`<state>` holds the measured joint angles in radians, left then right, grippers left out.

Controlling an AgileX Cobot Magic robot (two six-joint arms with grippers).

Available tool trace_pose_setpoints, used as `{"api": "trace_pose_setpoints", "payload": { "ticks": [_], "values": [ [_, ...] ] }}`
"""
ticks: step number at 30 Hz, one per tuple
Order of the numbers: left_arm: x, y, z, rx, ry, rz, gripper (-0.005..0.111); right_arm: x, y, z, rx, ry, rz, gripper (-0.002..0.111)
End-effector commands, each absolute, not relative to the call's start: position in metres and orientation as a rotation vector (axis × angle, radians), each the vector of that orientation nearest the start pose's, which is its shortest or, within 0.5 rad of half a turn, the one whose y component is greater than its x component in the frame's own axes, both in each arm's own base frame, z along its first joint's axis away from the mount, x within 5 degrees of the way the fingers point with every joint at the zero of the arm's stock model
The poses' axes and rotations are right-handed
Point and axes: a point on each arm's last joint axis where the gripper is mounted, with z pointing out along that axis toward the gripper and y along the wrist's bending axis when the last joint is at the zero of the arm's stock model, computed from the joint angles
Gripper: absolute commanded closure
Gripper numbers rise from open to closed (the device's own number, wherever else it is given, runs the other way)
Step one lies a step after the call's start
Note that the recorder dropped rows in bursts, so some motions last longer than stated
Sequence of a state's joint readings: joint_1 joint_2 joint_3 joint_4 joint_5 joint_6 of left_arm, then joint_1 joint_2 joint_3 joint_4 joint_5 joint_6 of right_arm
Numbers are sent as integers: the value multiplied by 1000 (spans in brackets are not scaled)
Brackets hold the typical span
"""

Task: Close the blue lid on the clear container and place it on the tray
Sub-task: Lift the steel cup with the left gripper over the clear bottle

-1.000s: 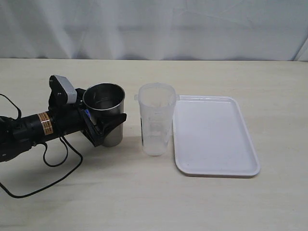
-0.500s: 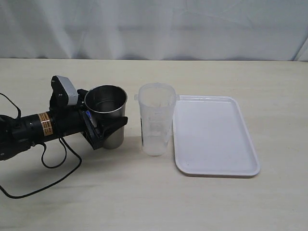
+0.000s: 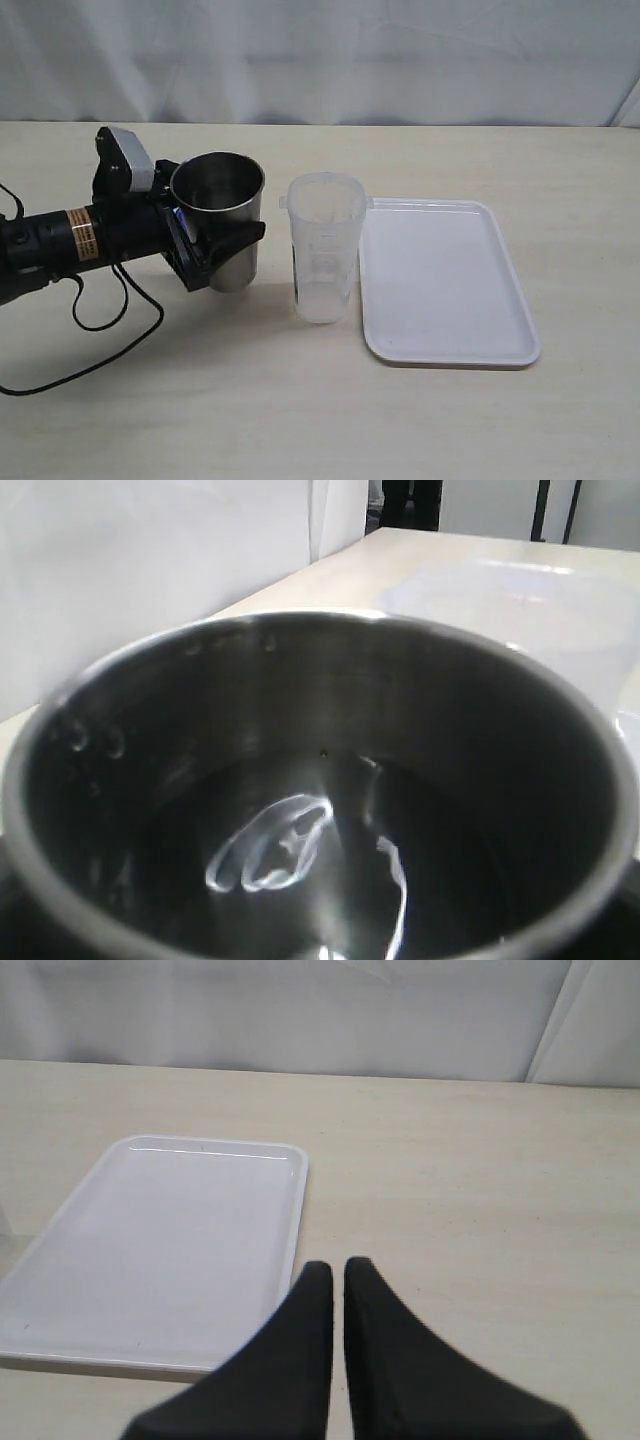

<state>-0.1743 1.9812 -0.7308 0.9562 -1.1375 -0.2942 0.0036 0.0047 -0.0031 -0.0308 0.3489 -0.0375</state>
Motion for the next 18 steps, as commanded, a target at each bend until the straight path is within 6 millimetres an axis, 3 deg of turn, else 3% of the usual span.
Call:
{"api": "trace_pose_setpoints", "payload": {
  "ticks": [1, 4, 7, 18],
  "values": [
    [307, -125, 168, 842, 1436, -796, 107, 54, -1, 182, -52, 1826, -55, 104],
    [303, -125, 188, 812, 1408, -818, 107, 54, -1, 182, -52, 1826, -55, 104],
    [303, -124, 194, 793, 1395, -810, 107, 54, -1, 182, -52, 1826, -55, 104],
    [339, -123, 227, 712, 1344, -715, 107, 54, -1, 182, -52, 1826, -55, 104]
  ]
}}
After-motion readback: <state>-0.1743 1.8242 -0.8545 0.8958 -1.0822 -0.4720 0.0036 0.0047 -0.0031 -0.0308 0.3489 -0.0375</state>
